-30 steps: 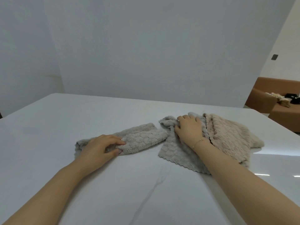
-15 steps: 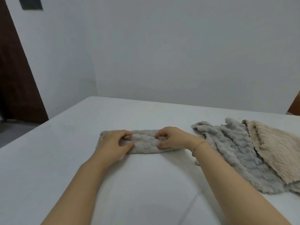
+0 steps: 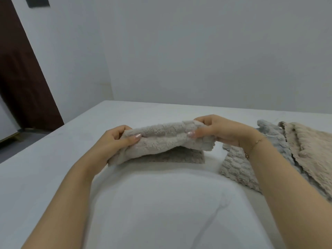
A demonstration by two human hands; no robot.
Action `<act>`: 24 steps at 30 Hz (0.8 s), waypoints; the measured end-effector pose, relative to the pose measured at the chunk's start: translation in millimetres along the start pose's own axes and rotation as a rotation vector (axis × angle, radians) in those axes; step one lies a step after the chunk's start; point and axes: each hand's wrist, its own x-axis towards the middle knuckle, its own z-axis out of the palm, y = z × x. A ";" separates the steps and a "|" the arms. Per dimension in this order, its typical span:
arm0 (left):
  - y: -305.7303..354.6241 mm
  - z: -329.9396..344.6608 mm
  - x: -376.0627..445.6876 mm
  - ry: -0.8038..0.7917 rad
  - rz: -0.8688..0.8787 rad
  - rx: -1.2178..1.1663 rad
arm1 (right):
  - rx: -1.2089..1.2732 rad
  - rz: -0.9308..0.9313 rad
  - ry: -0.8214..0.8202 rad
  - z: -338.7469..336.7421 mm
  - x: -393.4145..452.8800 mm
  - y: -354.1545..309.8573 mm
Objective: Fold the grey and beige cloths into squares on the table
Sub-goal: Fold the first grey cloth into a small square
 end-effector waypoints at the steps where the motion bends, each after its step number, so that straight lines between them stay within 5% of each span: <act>1: 2.8 0.1 -2.2 -0.015 -0.012 -0.101 | 0.117 -0.017 0.012 -0.6 -0.7 -1.0; 8: 5.9 2.8 -5.7 0.054 -0.093 -0.611 | 0.464 -0.116 0.222 -1.7 1.0 -8.8; 17: -0.9 -0.4 10.1 0.181 -0.082 -0.816 | 0.624 -0.099 0.492 -0.5 9.4 -4.8; 24: -5.5 2.0 15.0 0.288 -0.069 -0.858 | 0.502 -0.078 0.604 4.7 12.3 1.2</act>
